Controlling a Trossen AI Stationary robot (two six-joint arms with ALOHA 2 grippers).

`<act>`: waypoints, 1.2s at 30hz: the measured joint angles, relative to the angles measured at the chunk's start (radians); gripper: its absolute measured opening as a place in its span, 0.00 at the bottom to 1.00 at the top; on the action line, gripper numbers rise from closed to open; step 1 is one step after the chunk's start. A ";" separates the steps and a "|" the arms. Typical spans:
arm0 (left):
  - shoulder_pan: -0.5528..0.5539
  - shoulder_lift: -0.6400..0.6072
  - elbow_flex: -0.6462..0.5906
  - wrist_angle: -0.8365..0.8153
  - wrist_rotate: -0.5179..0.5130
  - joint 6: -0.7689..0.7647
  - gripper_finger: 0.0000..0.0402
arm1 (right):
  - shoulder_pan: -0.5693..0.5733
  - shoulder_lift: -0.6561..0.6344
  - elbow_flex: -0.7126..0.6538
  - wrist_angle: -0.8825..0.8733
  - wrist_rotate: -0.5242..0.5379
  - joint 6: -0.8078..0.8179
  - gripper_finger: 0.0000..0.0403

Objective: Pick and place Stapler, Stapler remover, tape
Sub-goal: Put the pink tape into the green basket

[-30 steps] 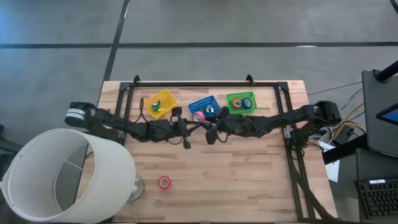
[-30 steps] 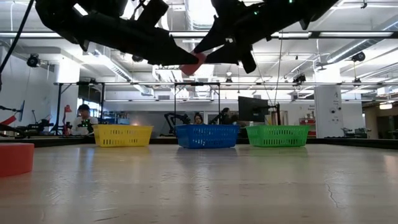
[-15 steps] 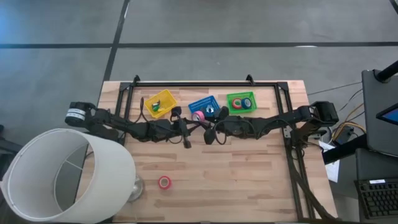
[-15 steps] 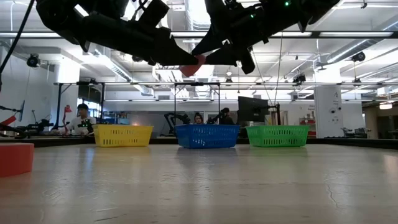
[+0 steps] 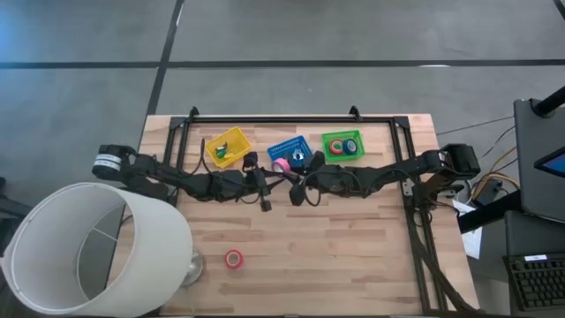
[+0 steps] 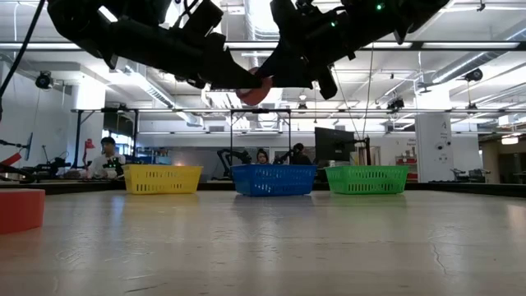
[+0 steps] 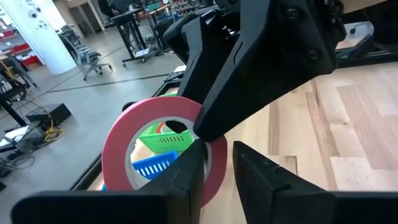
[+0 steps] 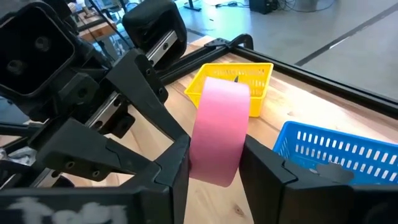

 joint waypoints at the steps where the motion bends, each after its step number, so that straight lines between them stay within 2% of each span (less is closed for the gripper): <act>1: 0.000 0.000 0.000 -0.002 0.000 0.000 0.21 | 0.000 0.000 0.000 0.000 0.001 0.000 0.29; 7: -0.001 0.000 0.000 -0.018 0.000 -0.002 0.26 | -0.001 0.000 0.000 -0.024 0.010 0.004 0.29; 11: -0.004 0.000 -0.002 -0.028 0.011 -0.003 0.30 | -0.004 -0.009 0.000 -0.108 0.087 0.004 0.28; 19: -0.002 0.000 -0.005 -0.098 0.000 -0.034 0.32 | -0.015 -0.093 0.001 -0.387 0.218 0.075 0.29; 24: -0.002 0.000 -0.006 -0.122 -0.003 -0.038 0.31 | -0.030 -0.164 -0.002 -0.627 0.287 0.180 0.29; 27: -0.002 0.000 -0.006 -0.122 -0.004 -0.054 0.32 | -0.035 -0.184 -0.017 -0.711 0.323 0.251 0.31; 36: -0.001 0.000 -0.006 -0.125 -0.008 -0.065 0.31 | -0.143 -0.191 -0.144 -0.725 0.344 0.312 0.29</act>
